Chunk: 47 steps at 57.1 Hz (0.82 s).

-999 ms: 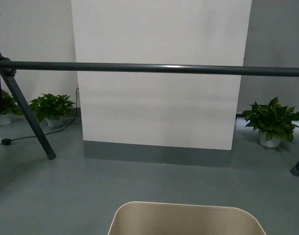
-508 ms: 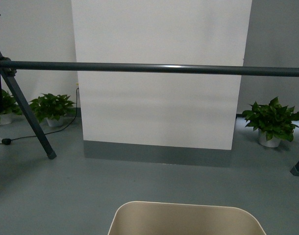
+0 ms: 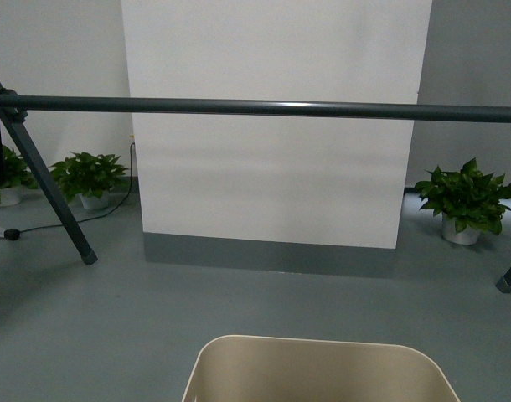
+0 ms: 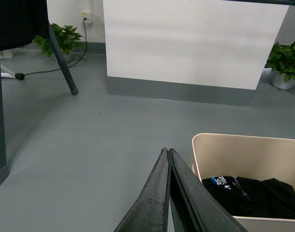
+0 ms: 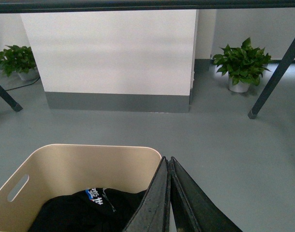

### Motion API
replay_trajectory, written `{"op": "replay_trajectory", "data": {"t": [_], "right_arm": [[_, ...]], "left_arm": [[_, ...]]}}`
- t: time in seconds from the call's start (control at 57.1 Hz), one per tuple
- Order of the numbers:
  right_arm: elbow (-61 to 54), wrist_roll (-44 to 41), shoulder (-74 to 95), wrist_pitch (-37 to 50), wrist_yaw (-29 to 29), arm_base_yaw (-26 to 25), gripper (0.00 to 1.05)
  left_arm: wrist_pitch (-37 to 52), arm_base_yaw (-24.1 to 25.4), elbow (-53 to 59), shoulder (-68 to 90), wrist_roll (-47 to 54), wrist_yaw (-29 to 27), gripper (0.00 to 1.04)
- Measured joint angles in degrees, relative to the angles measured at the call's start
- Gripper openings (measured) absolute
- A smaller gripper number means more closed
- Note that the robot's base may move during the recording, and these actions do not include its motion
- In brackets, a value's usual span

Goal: Move hamper under clothes hanger

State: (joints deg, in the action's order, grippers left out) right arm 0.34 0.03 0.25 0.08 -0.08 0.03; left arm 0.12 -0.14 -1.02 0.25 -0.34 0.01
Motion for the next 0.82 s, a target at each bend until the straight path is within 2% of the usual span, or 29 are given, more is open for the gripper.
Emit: {"op": "replay_trajectory", "data": {"t": [0.105,0.175,0.315,0.333,0.368,0.543,0.648,0.754,0.824], "right_arm": [[0.0,-0.1,0.0,0.0,0.0,0.0,0.03],[0.0,0.0,0.0,0.0,0.0,0.0,0.18],[0.0,0.0,0.0,0.0,0.0,0.0,0.41],[0.0,0.0,0.0,0.0,0.0,0.0,0.46],[0.0,0.0,0.0,0.0,0.0,0.0,0.5],[0.0,0.0,0.0,0.0,0.0,0.0,0.83],[0.0,0.0,0.0,0.0,0.0,0.0,0.98],[0.0,0.0,0.0,0.0,0.0,0.0,0.96],[0.0,0.0,0.0,0.0,0.0,0.0,0.97]], "left_arm": [[0.0,0.0,0.0,0.0,0.0,0.0,0.03],[0.0,0.0,0.0,0.0,0.0,0.0,0.04],[0.0,0.0,0.0,0.0,0.0,0.0,0.26],[0.0,0.0,0.0,0.0,0.0,0.0,0.32],[0.0,0.0,0.0,0.0,0.0,0.0,0.35],[0.0,0.0,0.0,0.0,0.0,0.0,0.69],[0.0,0.0,0.0,0.0,0.0,0.0,0.85],[0.0,0.0,0.0,0.0,0.1,0.0,1.0],[0.0,0.0,0.0,0.0,0.0,0.0,0.98]]}}
